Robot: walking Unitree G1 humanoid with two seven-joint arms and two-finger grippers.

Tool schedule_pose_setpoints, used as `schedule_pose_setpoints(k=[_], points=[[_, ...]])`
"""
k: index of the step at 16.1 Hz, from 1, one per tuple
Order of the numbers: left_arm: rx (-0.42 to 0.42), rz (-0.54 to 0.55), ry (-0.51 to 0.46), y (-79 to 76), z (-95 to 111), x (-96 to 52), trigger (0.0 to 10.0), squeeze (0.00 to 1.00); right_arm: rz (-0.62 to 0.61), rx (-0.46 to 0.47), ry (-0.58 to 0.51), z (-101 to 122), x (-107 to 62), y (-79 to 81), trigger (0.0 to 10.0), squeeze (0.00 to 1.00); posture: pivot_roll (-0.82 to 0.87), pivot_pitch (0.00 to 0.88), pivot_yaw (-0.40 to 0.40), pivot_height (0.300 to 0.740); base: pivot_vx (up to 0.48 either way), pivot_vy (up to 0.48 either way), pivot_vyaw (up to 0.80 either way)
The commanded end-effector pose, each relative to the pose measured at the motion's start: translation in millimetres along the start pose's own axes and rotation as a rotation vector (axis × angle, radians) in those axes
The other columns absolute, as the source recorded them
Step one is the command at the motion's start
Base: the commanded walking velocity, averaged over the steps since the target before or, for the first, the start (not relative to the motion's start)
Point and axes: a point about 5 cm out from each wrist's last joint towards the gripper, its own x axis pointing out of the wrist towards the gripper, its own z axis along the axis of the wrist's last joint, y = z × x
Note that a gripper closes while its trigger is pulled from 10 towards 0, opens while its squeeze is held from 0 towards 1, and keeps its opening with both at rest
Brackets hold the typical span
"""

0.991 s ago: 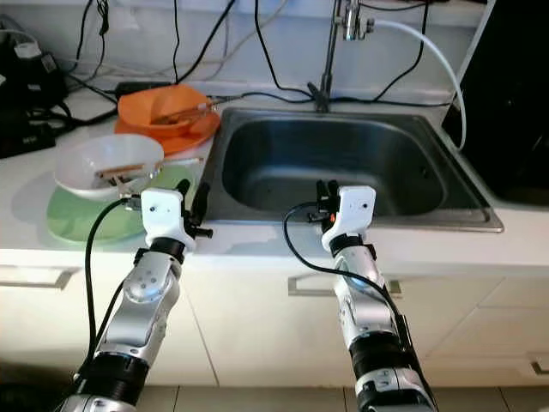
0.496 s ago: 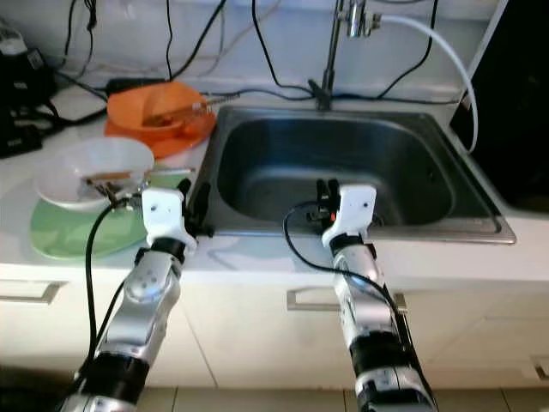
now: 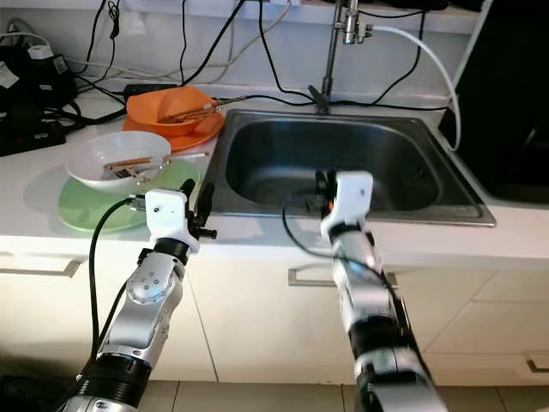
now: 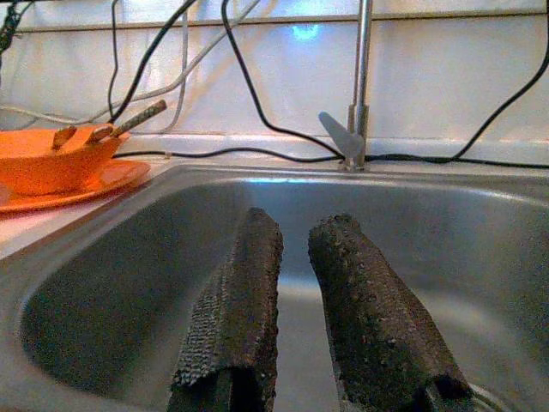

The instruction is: Kitchen organization

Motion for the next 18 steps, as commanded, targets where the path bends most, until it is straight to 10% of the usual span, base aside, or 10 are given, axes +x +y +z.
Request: schedule_pose_setpoints(k=[1,7,18], points=[[-0.002,-0.013,-0.003,-2.3,1,-0.8,10.0,0.0,-0.014,-0.008,0.025,2,5.7,-3.4,10.0,0.0,0.09,0.02,-0.02,0.74,0.0,0.0,0.0],[0.002,-0.02,0.005,-4.4,0,-1.0,10.0,0.0,-0.011,-0.087,0.259,18,48.6,5.8,10.0,0.0,0.11,0.015,-0.04,0.74,0.0,0.0,0.0],[0.003,-0.008,0.014,-3.3,0,-6.6,10.0,0.0,0.004,-0.116,0.343,14,51.0,9.5,10.0,0.0,0.16,0.014,-0.06,0.74,0.0,0.0,0.0]])
